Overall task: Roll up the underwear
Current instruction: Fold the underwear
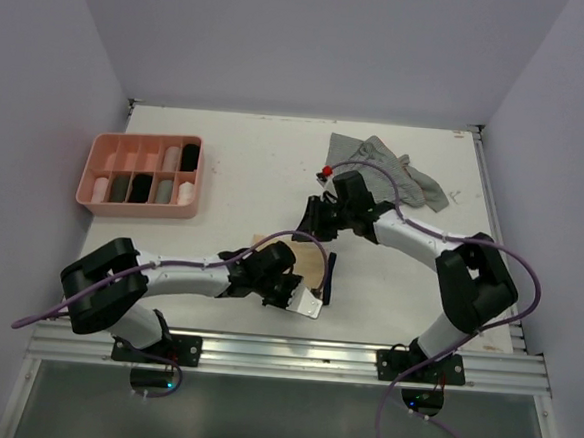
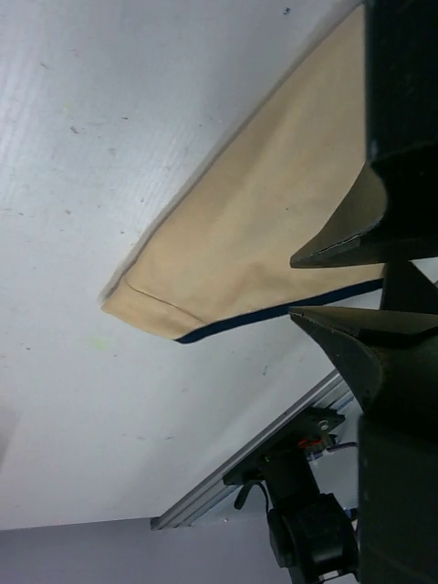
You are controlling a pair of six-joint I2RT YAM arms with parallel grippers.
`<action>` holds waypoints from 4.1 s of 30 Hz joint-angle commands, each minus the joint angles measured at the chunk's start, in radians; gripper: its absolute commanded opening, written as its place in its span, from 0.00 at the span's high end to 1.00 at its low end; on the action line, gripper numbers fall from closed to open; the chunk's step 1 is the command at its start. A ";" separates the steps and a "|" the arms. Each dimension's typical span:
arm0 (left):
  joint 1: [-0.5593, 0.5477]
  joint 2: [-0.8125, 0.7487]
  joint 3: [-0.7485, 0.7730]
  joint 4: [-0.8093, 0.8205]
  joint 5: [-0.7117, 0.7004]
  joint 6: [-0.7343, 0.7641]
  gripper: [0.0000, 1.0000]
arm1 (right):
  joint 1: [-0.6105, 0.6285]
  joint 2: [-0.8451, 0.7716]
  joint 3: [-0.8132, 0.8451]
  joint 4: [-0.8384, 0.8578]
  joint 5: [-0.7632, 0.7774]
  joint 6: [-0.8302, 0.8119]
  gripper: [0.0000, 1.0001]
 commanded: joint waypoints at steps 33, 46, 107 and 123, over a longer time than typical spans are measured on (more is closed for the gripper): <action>0.207 0.146 0.309 -0.062 0.050 -0.009 1.00 | -0.022 0.269 0.160 -0.076 -0.033 -0.146 0.80; 0.232 0.173 0.312 0.038 -0.013 -0.003 1.00 | -0.021 0.295 0.172 -0.079 -0.067 -0.126 0.89; 0.285 0.382 0.344 0.136 -0.084 0.017 1.00 | -0.232 0.210 0.393 -0.285 0.069 -0.136 0.86; 0.382 0.506 0.555 -0.107 0.096 -0.053 0.97 | -0.285 -0.120 -0.084 -0.073 -0.056 0.079 0.98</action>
